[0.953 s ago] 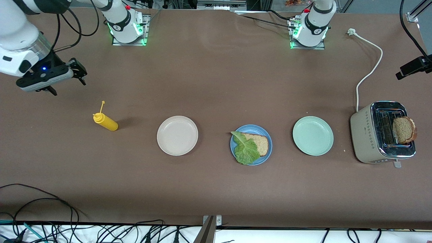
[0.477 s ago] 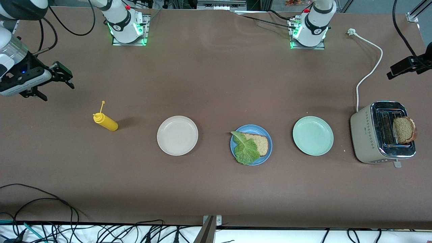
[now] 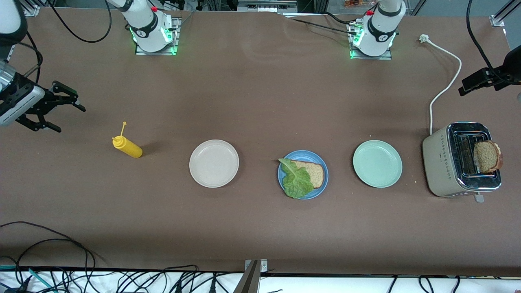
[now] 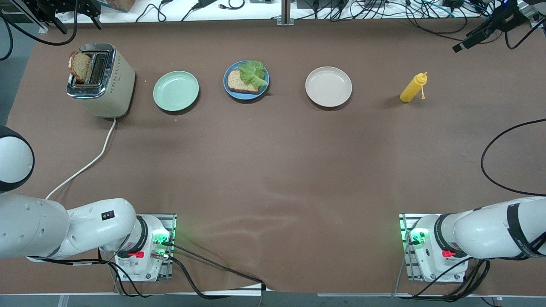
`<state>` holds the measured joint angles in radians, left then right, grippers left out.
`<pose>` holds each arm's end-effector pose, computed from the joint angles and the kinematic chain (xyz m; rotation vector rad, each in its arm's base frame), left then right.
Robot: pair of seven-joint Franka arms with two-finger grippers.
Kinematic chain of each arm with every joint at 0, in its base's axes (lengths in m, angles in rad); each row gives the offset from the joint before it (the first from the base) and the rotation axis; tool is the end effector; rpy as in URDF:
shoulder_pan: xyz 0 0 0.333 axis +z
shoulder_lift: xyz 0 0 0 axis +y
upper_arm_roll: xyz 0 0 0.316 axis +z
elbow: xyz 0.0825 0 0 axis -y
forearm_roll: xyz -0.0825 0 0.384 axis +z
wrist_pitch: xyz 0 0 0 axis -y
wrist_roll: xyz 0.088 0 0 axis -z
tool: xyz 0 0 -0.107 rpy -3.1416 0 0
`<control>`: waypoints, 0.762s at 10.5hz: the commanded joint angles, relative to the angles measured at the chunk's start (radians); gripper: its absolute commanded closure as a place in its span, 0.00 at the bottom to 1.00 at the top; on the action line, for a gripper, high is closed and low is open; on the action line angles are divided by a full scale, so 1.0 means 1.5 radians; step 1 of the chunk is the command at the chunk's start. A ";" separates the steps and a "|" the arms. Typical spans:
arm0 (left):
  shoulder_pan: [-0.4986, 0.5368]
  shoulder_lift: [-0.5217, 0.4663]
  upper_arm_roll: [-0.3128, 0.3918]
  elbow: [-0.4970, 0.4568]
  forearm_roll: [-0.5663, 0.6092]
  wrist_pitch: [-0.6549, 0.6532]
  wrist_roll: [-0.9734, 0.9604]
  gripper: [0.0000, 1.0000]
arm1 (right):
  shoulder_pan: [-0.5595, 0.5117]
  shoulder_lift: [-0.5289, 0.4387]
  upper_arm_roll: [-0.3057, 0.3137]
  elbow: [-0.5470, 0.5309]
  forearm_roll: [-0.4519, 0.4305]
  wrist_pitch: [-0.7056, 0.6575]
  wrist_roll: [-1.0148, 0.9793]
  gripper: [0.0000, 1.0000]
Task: Make sandwich in blue plate with both arms
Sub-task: 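Move the right gripper down to the yellow mustard bottle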
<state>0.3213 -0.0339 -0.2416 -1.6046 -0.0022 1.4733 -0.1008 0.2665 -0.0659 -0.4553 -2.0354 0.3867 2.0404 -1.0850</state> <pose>0.5317 0.0400 0.6186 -3.1181 -0.2828 0.1540 0.5389 -0.0855 0.4809 -2.6592 -1.0163 -0.3952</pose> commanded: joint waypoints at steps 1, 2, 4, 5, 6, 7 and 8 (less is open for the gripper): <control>-0.002 0.002 0.000 0.011 -0.007 -0.010 0.006 0.00 | -0.046 0.042 0.010 -0.021 0.140 0.003 -0.242 0.00; -0.005 0.003 -0.004 0.011 -0.007 -0.009 0.007 0.00 | -0.062 0.051 0.008 -0.026 0.160 0.001 -0.287 0.00; -0.004 0.006 -0.006 0.011 -0.006 -0.007 0.007 0.00 | -0.088 0.086 0.008 -0.037 0.237 -0.004 -0.398 0.00; -0.003 0.006 -0.006 0.011 -0.007 -0.007 0.008 0.00 | -0.090 0.112 0.008 -0.037 0.273 -0.004 -0.445 0.00; -0.001 0.006 -0.006 0.011 -0.007 -0.007 0.008 0.00 | -0.095 0.132 0.008 -0.037 0.309 -0.004 -0.497 0.00; -0.002 0.006 -0.006 0.011 -0.007 -0.007 0.008 0.00 | -0.094 0.152 0.002 -0.037 0.340 -0.004 -0.541 0.00; -0.003 0.006 -0.006 0.011 -0.007 -0.007 0.008 0.00 | -0.091 0.168 -0.007 -0.037 0.361 -0.004 -0.567 0.00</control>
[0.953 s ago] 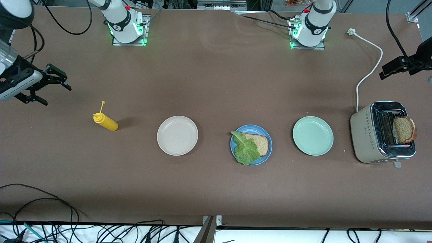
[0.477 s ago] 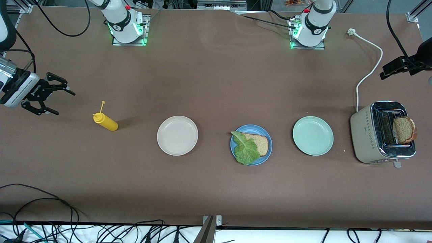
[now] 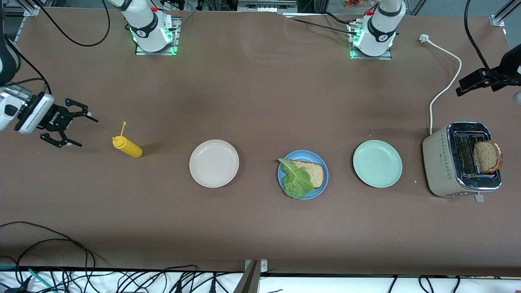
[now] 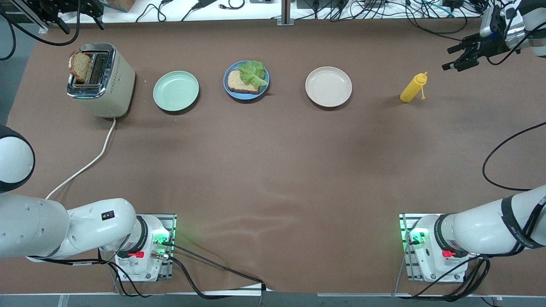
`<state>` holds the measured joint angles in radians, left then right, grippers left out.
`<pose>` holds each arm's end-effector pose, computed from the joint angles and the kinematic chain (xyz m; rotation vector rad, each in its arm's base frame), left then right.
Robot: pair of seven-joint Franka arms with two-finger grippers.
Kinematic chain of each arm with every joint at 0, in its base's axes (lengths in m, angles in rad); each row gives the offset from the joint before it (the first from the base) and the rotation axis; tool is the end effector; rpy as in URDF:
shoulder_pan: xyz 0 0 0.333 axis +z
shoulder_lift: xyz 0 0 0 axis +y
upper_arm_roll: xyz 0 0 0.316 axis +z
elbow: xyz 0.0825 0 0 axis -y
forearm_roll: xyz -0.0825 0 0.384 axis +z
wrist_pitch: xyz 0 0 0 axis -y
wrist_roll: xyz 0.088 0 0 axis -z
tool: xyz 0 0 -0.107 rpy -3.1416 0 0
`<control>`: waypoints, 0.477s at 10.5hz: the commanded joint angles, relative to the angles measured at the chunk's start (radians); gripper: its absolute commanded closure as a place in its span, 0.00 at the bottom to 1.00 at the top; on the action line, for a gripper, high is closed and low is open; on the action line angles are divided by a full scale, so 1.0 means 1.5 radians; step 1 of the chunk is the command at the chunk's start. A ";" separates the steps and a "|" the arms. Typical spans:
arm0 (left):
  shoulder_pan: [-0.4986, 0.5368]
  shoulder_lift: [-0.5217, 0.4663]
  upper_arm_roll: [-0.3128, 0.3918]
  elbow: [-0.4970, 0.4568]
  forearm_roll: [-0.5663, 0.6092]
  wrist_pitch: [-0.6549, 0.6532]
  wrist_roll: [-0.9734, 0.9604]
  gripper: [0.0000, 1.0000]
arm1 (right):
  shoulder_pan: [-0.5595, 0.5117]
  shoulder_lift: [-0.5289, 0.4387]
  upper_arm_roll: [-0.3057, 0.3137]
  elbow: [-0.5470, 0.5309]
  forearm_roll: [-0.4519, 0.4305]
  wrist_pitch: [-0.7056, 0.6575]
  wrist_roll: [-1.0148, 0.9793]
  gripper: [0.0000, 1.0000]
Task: Make sandwich in blue plate with both arms
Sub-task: 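Move the right gripper down to the yellow mustard bottle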
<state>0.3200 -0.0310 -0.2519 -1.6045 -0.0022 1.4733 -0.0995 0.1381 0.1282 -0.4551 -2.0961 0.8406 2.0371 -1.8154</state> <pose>0.5329 0.0340 0.6171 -3.1195 -0.2627 0.1583 0.5411 -0.1297 0.3660 -2.2668 -1.2958 -0.6790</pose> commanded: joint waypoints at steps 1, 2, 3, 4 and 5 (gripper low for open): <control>-0.001 0.005 0.001 0.012 -0.007 -0.007 0.007 0.00 | -0.005 0.044 -0.008 0.001 0.079 -0.003 -0.106 0.00; 0.002 0.005 0.002 0.011 -0.008 -0.007 0.007 0.00 | -0.011 0.052 -0.008 0.004 0.093 -0.017 -0.133 0.00; 0.003 0.005 0.002 0.011 -0.008 -0.007 0.007 0.00 | -0.013 0.060 -0.008 0.006 0.111 -0.020 -0.156 0.00; 0.003 0.005 0.001 0.011 -0.008 -0.007 0.007 0.00 | -0.013 0.068 -0.008 0.006 0.121 -0.020 -0.175 0.00; 0.005 0.005 0.003 0.011 -0.009 -0.007 0.007 0.00 | -0.012 0.069 -0.008 0.004 0.128 -0.020 -0.190 0.00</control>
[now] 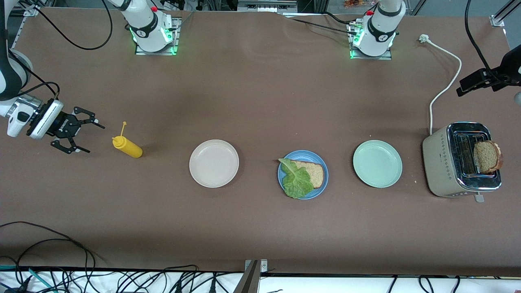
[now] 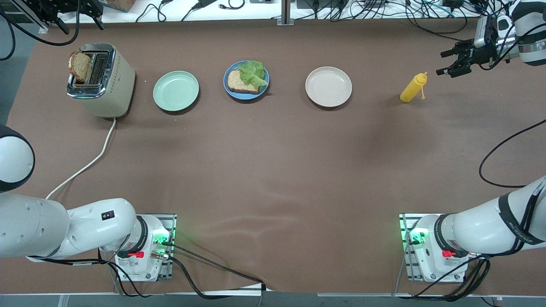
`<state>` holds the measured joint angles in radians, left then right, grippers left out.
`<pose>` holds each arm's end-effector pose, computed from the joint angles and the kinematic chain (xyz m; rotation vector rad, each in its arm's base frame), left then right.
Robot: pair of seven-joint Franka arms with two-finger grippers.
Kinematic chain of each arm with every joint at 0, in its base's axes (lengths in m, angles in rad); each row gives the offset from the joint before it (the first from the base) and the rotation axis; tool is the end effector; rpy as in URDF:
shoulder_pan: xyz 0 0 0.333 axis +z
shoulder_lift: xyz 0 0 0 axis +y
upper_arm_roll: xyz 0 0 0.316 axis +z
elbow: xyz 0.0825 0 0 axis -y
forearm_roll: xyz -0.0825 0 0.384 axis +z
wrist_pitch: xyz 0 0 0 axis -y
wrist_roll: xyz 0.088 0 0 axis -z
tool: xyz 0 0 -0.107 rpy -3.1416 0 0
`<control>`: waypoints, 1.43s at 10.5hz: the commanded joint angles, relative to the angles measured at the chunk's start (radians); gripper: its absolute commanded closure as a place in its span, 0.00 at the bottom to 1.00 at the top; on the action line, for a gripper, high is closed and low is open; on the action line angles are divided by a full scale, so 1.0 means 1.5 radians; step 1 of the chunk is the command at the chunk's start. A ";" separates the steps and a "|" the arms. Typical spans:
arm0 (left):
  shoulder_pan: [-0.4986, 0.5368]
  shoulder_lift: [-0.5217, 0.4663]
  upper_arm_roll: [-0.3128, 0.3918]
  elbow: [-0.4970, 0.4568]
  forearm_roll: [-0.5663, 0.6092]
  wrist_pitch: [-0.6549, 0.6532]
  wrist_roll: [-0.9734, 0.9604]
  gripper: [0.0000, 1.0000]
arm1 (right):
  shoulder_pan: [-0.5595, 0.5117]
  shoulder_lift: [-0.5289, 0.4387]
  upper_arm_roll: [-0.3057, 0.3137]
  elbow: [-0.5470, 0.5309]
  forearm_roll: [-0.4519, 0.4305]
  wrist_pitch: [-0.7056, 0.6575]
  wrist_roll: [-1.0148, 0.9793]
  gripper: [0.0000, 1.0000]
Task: Make sandwich in blue plate with both arms
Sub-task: 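Move the right gripper down to the yellow mustard bottle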
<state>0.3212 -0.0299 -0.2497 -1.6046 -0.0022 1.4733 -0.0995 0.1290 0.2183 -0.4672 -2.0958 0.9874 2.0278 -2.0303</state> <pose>0.5331 0.0359 0.6165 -3.1194 -0.2680 0.1602 0.5446 -0.1360 0.3240 -2.1733 -1.3571 -0.7854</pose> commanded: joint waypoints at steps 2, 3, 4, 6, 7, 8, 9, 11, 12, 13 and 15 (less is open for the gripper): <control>0.005 0.005 0.003 0.011 -0.008 -0.007 0.007 0.00 | -0.006 0.016 0.000 -0.008 0.049 -0.014 -0.093 0.00; 0.005 0.005 0.003 0.011 -0.008 -0.007 0.007 0.00 | -0.007 0.017 -0.003 -0.021 0.060 -0.014 -0.114 0.00; 0.005 0.006 0.004 0.011 -0.008 -0.007 0.007 0.00 | -0.011 0.025 -0.008 -0.030 0.079 -0.015 -0.148 0.00; 0.005 0.006 0.004 0.011 -0.008 -0.007 0.007 0.00 | -0.011 0.041 -0.016 -0.044 0.109 -0.023 -0.205 0.00; 0.005 0.006 0.004 0.011 -0.008 -0.007 0.007 0.00 | -0.011 0.045 -0.017 -0.047 0.109 -0.029 -0.216 0.00; 0.005 0.006 0.004 0.011 -0.008 -0.007 0.007 0.00 | -0.015 0.054 -0.023 -0.047 0.110 -0.048 -0.236 0.00; 0.005 0.006 0.004 0.011 -0.008 -0.007 0.008 0.00 | -0.017 0.067 -0.028 -0.048 0.123 -0.070 -0.254 0.00; 0.005 0.006 0.004 0.011 -0.008 -0.006 0.007 0.00 | -0.018 0.098 -0.037 -0.047 0.147 -0.100 -0.289 0.00; 0.005 0.006 0.004 0.011 -0.008 -0.007 0.007 0.00 | -0.028 0.112 -0.038 -0.047 0.159 -0.118 -0.307 0.00; 0.005 0.006 0.004 0.011 -0.008 -0.006 0.007 0.00 | -0.032 0.123 -0.038 -0.047 0.166 -0.125 -0.324 0.00; 0.005 0.007 0.004 0.012 -0.008 -0.006 0.007 0.00 | -0.037 0.153 -0.038 -0.047 0.194 -0.148 -0.352 0.00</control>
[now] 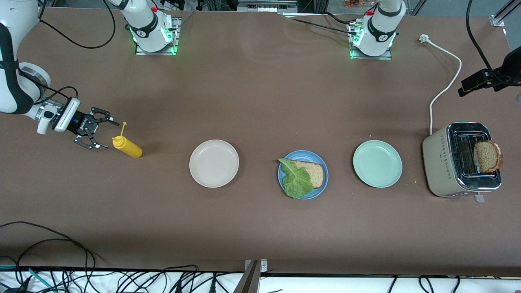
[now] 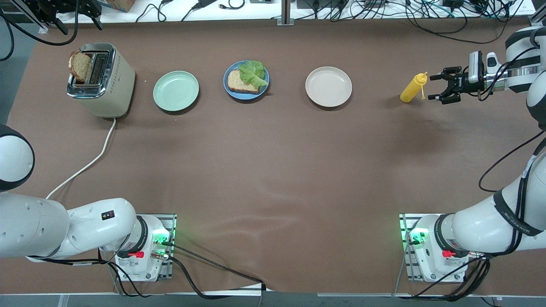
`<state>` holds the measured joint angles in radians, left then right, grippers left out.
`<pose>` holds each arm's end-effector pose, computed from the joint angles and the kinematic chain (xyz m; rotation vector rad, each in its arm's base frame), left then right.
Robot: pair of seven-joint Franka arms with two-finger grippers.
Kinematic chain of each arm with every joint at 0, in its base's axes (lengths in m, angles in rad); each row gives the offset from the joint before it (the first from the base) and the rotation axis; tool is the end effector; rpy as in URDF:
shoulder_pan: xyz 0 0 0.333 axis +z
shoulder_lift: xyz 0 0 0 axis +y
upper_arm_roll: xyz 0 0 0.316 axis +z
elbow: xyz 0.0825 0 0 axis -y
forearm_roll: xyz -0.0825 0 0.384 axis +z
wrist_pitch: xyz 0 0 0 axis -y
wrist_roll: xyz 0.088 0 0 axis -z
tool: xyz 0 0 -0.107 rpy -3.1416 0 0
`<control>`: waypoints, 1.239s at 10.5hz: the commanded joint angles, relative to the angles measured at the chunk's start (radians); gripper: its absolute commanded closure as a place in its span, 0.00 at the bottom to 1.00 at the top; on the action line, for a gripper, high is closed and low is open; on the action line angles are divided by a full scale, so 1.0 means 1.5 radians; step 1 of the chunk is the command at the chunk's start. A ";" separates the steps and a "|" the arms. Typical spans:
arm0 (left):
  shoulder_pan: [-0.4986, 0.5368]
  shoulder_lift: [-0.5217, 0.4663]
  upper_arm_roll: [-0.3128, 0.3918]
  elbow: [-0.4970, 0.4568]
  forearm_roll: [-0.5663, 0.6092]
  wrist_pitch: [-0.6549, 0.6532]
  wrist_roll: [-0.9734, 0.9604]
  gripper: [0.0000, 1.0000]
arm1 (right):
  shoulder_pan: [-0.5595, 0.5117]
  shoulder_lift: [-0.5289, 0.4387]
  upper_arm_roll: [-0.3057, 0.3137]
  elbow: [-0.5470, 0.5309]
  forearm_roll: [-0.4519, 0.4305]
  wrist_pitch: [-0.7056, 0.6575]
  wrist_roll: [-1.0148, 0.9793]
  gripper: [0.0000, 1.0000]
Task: Make sandwich in blue plate with both arms
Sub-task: 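Move the right gripper down to the yellow mustard bottle, then grasp the mustard bottle with the right gripper and tip it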
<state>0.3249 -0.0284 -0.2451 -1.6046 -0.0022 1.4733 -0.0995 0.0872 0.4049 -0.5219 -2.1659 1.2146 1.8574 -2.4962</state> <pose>0.5332 0.0405 0.6157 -3.1191 -0.2809 0.1625 0.5008 -0.1563 0.2146 -1.9219 -1.4264 -0.9504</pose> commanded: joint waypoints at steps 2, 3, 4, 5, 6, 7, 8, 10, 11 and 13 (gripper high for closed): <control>0.002 0.006 0.001 0.011 -0.008 -0.006 0.007 0.00 | -0.009 0.060 -0.002 0.001 0.081 -0.046 -0.068 0.00; 0.003 0.006 0.001 0.011 -0.008 -0.006 0.008 0.00 | -0.009 0.065 -0.002 0.001 0.090 -0.047 -0.069 0.00; 0.003 0.006 0.001 0.011 -0.008 -0.006 0.007 0.00 | -0.009 0.075 -0.002 0.006 0.106 -0.064 -0.069 0.00; 0.003 0.006 0.001 0.011 -0.008 -0.005 0.007 0.00 | -0.009 0.088 -0.001 0.009 0.125 -0.079 -0.070 0.00; 0.003 0.006 0.002 0.011 -0.008 -0.005 0.007 0.00 | -0.008 0.097 -0.001 0.010 0.135 -0.086 -0.074 0.00; 0.003 0.006 0.002 0.011 -0.008 -0.005 0.007 0.00 | -0.008 0.102 -0.001 0.010 0.152 -0.089 -0.089 0.00; 0.003 0.006 0.002 0.011 -0.008 -0.005 0.007 0.00 | -0.008 0.113 -0.001 0.010 0.164 -0.108 -0.099 0.00; 0.004 0.007 0.002 0.011 -0.008 -0.004 0.007 0.00 | -0.007 0.133 -0.001 0.011 0.202 -0.116 -0.125 0.00; 0.005 0.008 0.002 0.011 -0.008 -0.004 0.007 0.00 | -0.007 0.135 0.000 0.011 0.205 -0.116 -0.127 0.00; 0.005 0.010 0.002 0.011 -0.008 -0.004 0.007 0.00 | -0.007 0.142 0.003 0.011 0.220 -0.123 -0.128 0.00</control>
<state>0.3279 -0.0265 -0.2427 -1.6046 -0.0022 1.4734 -0.0995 0.0808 0.5977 -0.5202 -2.1626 1.5118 1.7021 -2.6704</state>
